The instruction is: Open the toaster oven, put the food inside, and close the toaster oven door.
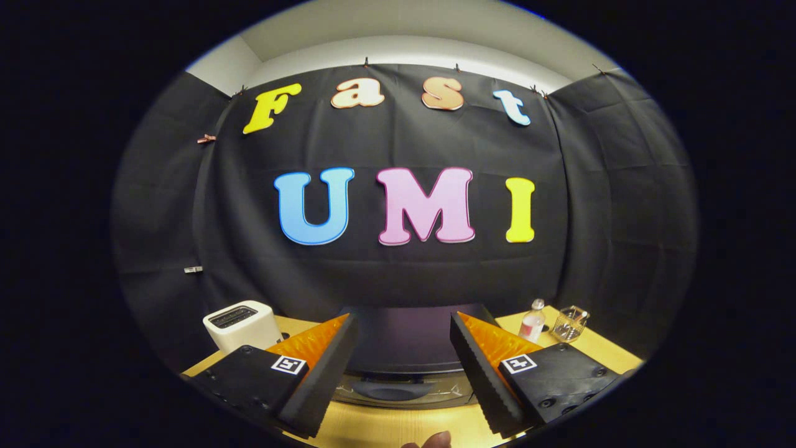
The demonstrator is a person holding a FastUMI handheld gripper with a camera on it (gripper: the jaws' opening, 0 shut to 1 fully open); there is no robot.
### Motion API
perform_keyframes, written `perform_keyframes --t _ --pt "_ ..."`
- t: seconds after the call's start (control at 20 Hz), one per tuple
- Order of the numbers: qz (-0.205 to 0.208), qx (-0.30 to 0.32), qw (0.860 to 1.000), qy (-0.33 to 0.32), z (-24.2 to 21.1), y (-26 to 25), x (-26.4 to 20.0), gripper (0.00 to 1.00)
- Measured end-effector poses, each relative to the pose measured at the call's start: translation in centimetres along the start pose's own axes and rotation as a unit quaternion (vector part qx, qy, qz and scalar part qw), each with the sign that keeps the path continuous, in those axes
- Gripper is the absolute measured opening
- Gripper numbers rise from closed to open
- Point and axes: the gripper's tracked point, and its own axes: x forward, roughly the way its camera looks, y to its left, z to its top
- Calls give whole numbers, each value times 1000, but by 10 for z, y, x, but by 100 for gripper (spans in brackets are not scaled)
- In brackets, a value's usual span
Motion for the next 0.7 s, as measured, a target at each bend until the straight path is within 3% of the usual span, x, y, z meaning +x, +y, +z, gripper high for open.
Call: perform_keyframes --t 0.35,0.7 --pt "-5 -19 996 83 -75 14 32 98" --pt "-21 -11 991 134 -108 9 40 100"
